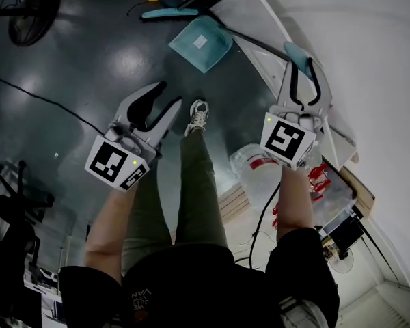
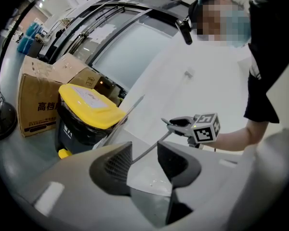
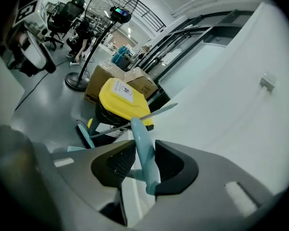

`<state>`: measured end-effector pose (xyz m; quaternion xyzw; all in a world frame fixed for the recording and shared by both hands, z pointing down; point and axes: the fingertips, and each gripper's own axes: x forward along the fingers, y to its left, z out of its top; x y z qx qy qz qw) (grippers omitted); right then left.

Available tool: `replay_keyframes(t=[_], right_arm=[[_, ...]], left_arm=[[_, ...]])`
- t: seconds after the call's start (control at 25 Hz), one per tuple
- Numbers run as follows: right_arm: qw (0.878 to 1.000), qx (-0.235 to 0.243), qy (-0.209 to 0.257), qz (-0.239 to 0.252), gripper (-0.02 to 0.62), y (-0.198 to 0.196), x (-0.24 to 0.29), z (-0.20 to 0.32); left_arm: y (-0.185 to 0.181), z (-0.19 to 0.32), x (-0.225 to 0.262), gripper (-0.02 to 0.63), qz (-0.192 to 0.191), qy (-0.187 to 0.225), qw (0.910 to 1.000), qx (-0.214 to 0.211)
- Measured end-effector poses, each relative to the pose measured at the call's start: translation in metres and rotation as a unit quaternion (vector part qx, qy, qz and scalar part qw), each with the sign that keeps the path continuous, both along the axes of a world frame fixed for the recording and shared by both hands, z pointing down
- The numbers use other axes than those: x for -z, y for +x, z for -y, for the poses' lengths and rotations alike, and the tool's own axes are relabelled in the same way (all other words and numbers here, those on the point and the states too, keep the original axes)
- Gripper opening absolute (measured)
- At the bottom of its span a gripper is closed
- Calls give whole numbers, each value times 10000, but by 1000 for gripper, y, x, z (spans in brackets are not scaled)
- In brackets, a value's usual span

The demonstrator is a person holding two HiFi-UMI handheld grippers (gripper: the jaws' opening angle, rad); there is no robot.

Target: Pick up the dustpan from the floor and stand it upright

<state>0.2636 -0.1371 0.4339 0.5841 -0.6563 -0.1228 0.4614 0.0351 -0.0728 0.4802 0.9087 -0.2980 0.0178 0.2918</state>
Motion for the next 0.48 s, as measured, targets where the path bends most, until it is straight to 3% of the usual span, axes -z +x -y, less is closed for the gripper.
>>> replay_keyframes(t=[0.48], right_arm=[[9966,-295,-145,751,126,-23,-16,-32]], left_arm=[[-3,-4,37,172,92,212,9989,-404]])
